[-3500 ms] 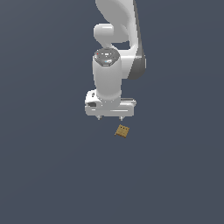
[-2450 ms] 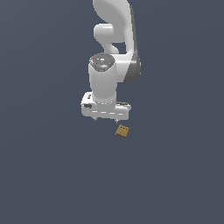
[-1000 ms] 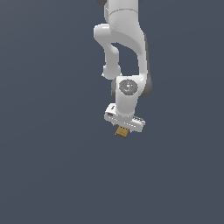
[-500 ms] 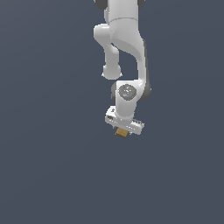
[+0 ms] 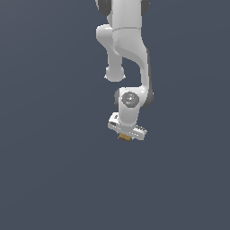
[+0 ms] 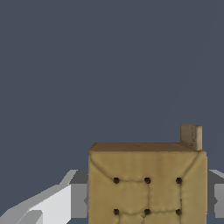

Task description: Pick up the object and move it to a goal position.

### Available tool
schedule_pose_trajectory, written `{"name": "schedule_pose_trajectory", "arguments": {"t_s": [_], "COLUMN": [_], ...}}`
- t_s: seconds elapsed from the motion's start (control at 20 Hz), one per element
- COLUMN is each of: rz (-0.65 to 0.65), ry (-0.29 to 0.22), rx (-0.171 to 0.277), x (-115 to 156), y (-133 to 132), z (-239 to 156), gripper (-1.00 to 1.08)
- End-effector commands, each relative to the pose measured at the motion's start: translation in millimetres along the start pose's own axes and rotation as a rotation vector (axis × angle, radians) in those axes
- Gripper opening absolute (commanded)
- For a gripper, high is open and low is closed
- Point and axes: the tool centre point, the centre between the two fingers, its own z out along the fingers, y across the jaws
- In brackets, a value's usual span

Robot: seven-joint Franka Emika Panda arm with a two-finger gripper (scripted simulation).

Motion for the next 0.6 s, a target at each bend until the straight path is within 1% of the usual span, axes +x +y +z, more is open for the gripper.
{"name": "schedule_pose_trajectory", "arguments": {"t_s": [0.0, 0.55], "rz": [0.001, 0.0], "ry": [0.0, 0.0], "rx": [0.0, 0.001], "x": [0.4, -1.3], "y": [0.3, -0.4], "z": [0.8, -1.5], "gripper": [-1.0, -1.0]}}
